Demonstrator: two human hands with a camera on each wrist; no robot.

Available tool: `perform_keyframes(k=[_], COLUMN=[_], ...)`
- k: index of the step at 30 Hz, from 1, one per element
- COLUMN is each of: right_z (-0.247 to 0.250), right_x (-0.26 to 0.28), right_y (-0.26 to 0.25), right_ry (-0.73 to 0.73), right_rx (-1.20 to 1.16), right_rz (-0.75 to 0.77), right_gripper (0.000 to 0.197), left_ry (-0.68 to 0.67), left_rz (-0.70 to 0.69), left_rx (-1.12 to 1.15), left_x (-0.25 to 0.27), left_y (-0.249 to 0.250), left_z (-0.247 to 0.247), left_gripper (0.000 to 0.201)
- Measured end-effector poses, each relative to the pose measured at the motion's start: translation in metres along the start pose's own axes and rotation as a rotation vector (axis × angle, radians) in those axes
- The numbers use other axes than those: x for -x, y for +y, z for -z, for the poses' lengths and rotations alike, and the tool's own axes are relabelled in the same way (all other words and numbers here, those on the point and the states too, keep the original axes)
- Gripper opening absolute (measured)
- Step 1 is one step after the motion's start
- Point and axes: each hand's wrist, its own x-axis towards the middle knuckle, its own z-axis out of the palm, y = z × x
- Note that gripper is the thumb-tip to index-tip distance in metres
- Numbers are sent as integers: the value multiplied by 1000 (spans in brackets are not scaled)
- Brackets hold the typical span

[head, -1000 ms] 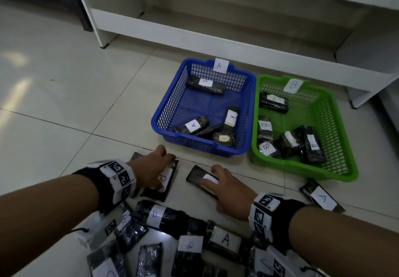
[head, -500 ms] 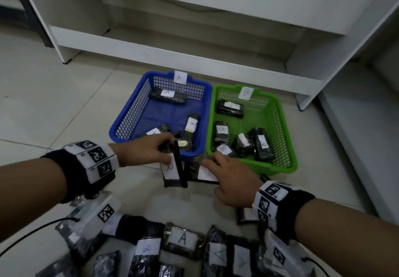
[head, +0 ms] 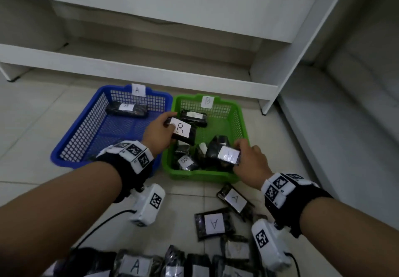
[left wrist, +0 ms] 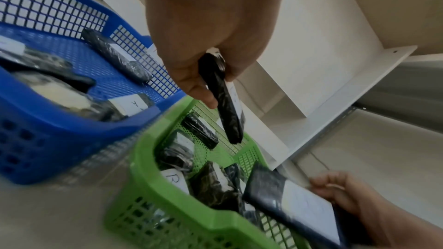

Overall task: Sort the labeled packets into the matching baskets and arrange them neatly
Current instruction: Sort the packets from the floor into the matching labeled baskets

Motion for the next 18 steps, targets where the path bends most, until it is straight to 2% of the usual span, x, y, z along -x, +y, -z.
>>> perform_keyframes(k=[2,5,10,13,16,18], right_z=[-3,-6,-14,-18,-27,-33], right_x=[-4,-11,-27,-32,-36,-38], right_y=[10,19,28,29,28,29], right_ry=[-75,-150,-221,-319,-325,-306], right_rx=[20,-34,-203,-326,-316,-264], right_rz=[20,72,95,113,123,136], right_gripper=[47,52,61,53,41,41], left_ry=[5,-58,-142,-128,-94,-99], left_rz=[-2,11,-33,-20,52,57], left_rx=[0,4,-200,-279,-422,-494], left_x=[-15,-34,-51,-60,-68,-71], left_y=[-4,-11,-23,-33,-37,-40], left_z=[-15,-34,-63,-76,-84,-87], left_gripper=[38,48,54,55,54,50])
